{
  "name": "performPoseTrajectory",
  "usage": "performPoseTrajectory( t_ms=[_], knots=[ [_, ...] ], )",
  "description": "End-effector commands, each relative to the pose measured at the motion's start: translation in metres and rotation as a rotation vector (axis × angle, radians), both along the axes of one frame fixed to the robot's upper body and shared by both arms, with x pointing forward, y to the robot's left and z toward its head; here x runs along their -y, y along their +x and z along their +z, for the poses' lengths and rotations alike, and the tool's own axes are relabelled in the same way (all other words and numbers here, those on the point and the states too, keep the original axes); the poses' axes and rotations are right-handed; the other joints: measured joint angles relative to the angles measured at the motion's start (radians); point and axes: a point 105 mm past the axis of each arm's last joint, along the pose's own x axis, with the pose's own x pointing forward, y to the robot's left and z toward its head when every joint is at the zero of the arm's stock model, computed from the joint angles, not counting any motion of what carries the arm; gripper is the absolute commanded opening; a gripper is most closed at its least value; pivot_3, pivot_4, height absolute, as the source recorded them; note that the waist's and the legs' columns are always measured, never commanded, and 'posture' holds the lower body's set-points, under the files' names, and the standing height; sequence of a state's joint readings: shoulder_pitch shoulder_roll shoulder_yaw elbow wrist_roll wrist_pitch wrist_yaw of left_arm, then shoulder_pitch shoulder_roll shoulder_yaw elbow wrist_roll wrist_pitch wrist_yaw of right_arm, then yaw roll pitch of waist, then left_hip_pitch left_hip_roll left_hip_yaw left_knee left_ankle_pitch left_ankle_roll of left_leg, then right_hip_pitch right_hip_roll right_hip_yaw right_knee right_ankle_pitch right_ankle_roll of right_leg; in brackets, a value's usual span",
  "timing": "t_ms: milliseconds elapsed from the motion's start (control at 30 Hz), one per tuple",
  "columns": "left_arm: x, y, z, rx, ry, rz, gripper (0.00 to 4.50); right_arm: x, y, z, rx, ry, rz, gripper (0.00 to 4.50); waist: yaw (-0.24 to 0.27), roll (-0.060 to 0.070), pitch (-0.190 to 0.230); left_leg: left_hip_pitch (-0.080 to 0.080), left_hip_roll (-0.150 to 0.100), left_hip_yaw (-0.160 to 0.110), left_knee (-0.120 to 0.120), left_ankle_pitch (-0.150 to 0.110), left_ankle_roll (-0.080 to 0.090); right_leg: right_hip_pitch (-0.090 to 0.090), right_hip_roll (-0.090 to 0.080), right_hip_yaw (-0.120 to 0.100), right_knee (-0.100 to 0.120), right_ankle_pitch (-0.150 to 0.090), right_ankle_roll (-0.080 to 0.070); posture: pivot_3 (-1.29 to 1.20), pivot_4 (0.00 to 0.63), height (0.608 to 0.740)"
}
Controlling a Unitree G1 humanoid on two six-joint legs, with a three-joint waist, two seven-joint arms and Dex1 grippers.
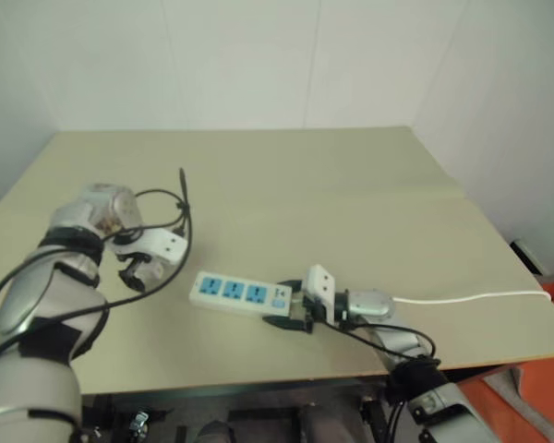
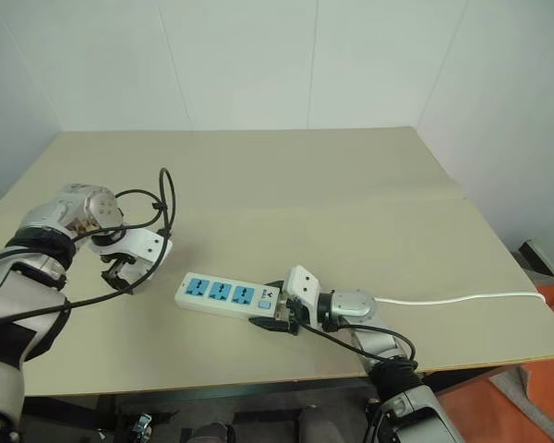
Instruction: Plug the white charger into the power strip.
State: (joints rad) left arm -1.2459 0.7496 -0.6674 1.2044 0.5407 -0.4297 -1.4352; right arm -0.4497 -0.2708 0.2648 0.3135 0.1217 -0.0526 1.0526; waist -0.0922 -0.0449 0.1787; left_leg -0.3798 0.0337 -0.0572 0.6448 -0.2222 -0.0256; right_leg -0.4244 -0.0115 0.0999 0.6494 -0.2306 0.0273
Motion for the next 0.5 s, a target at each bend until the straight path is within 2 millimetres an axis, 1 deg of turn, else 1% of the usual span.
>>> performPoseTrajectory(
  t_ms=[33,267,433,500],
  knots=[
    [0.008,0.005,0.002,0.021,-0.015,-0.016,4.50,-0.002,-0.003,-0.001,-0.006,0.000,0.000,3.42,0.001,0.000,0.000,0.000,0.000,0.000,0.000,0.000,0.000,0.000,0.000,0.000,0.000,0.000,0.000,0.00,0.150,0.740],
    [0.020,0.008,0.003,0.024,-0.036,-0.037,4.50,-0.001,-0.004,-0.001,-0.015,0.004,0.002,3.42,0.003,0.000,0.000,0.001,0.000,0.000,0.000,0.000,0.000,0.001,0.000,0.000,0.000,0.000,0.000,0.00,0.150,0.740],
    [0.023,0.008,-0.002,0.011,-0.037,-0.038,4.50,-0.001,-0.005,-0.001,-0.015,0.006,-0.006,3.42,0.010,0.000,0.000,0.001,0.000,0.000,0.000,0.000,0.000,0.001,0.000,0.000,0.000,0.000,0.000,0.00,0.150,0.740],
    [0.023,0.008,-0.003,0.007,-0.036,-0.037,4.11,-0.001,-0.005,-0.001,-0.015,0.009,-0.009,3.42,0.013,0.000,0.000,0.001,0.000,0.000,0.000,0.000,0.000,0.001,0.000,0.000,0.000,0.000,0.000,0.00,0.150,0.740]
  ],
)
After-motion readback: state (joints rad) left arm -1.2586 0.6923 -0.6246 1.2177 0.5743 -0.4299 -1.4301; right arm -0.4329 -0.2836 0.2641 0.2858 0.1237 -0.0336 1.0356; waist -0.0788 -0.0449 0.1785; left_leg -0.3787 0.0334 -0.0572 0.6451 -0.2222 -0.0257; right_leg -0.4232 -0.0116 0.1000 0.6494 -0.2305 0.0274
